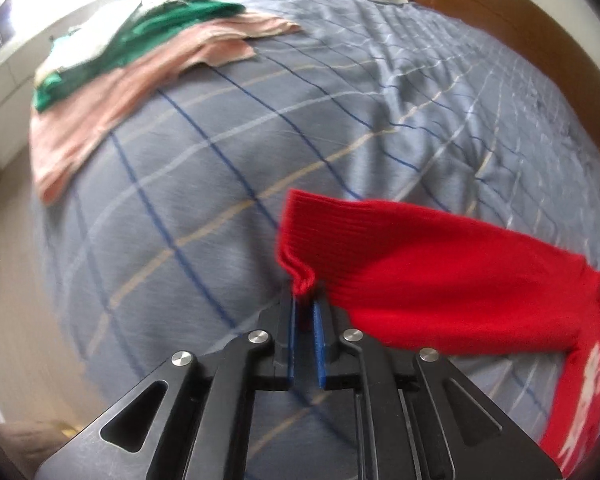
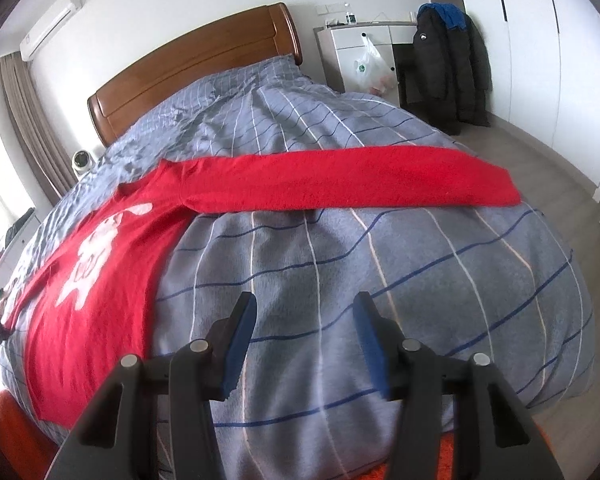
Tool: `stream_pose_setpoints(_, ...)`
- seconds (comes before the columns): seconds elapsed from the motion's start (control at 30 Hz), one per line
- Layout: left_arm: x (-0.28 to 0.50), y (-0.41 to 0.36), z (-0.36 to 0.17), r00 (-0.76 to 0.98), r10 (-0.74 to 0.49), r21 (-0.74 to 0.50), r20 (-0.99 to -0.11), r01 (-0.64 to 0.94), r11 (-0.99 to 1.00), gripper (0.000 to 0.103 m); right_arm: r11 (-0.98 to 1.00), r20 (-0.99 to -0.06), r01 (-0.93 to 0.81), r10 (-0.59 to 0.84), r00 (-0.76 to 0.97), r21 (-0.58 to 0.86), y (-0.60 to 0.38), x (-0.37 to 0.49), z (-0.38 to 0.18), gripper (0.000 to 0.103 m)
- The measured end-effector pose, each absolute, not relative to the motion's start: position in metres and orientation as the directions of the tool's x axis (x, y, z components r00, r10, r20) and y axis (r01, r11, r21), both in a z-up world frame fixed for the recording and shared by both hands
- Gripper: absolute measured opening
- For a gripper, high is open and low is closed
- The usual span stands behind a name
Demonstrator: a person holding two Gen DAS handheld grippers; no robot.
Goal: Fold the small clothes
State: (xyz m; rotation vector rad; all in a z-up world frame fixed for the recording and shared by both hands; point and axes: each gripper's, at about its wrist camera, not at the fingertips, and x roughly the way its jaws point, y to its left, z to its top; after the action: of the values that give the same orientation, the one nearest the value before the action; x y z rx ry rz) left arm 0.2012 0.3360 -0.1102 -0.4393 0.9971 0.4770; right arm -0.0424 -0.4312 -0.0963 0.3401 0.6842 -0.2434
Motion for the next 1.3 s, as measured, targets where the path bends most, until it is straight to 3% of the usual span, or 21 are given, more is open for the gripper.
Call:
stream_pose_setpoints(0.17,0.190,0.334,-0.102,0.411,0.307,0.019,-0.858,-0.573,0.820,0.016,0.909,-0.653,0.336,-0.102,0.750,0.244,-0.435,-0.042,-0.098,0.050)
stream_pose_setpoints(0.23,0.186,0.334,-0.099,0.383,0.373,0.085,-0.845,-0.592,0.801,0.032,0.907,-0.652,0.340,-0.103,0.751,0.249,-0.436,-0.043,-0.099,0.050)
stream_pose_setpoints(0.37,0.167,0.321,-0.082,0.441,0.367,0.041,-0.819,-0.593,0.804,0.045,0.904,-0.652,0.348,-0.109,0.750,0.249,-0.437,-0.044,-0.098,0.050)
stream_pose_setpoints(0.5,0.140,0.265,-0.060,0.551,0.178,-0.051,-0.816,-0.375,0.926,0.064,0.922,-0.651,0.292,-0.060,0.756,0.254,-0.427,-0.043,-0.093,0.054)
stream_pose_setpoints(0.57,0.117,0.217,-0.057,0.549,-0.027,-0.135,-0.836,-0.158,0.978,0.068,0.919,-0.672,0.210,0.074,0.737,0.332,-0.418,-0.040,-0.091,0.054)
stream_pose_setpoints(0.67,0.084,0.164,-0.069,0.470,-0.216,-0.223,-0.856,0.041,0.974,0.073,0.898,-0.720,0.079,0.292,0.629,0.434,-0.386,-0.042,-0.095,0.054)
stream_pose_setpoints(0.77,0.068,0.133,-0.095,0.382,-0.273,-0.255,-0.883,0.099,0.962,0.073,0.877,-0.766,-0.013,0.426,0.481,0.480,-0.347,-0.047,-0.111,0.054)
stream_pose_setpoints(0.9,0.069,0.115,-0.127,0.318,-0.289,-0.271,-0.903,0.101,0.957,0.073,0.862,-0.796,0.004,0.466,0.386,0.506,-0.323,-0.042,-0.139,0.054)
stream_pose_setpoints(1.07,0.062,0.100,-0.134,0.302,-0.326,-0.302,-0.896,0.124,0.945,0.068,0.875,-0.802,-0.011,0.449,0.394,0.484,-0.308,-0.026,-0.151,0.054)
stream_pose_setpoints(1.13,0.062,0.092,-0.135,0.302,-0.343,-0.311,-0.889,0.152,0.938,0.047,0.876,-0.801,-0.019,0.448,0.397,0.481,-0.306,-0.026,-0.152,0.052)
stream_pose_setpoints(1.17,0.063,0.088,-0.136,0.298,-0.352,-0.316,-0.887,0.163,0.934,0.036,0.874,-0.798,-0.017,0.452,0.399,0.486,-0.307,-0.023,-0.153,0.046)
stream_pose_setpoints(1.2,0.065,0.084,-0.138,0.290,-0.359,-0.321,-0.887,0.171,0.931,0.007,0.870,-0.795,-0.016,0.457,0.399,0.493,-0.308,-0.022,-0.153,0.037)
stream_pose_setpoints(1.23,0.067,0.082,-0.140,0.288,-0.353,-0.314,-0.890,0.172,0.934,0.004,0.867,-0.794,-0.008,0.460,0.397,0.498,-0.311,-0.021,-0.154,0.018)
stream_pose_setpoints(1.27,0.069,0.081,-0.140,0.294,-0.348,-0.310,-0.890,0.168,0.936,0.004,0.865,-0.792,0.004,0.459,0.403,0.502,-0.312,-0.024,-0.153,0.010)
stream_pose_setpoints(1.3,0.068,0.083,-0.139,0.294,-0.352,-0.315,-0.889,0.166,0.935,0.003,0.860,-0.788,0.019,0.458,0.411,0.510,-0.316,-0.026,-0.152,0.009)
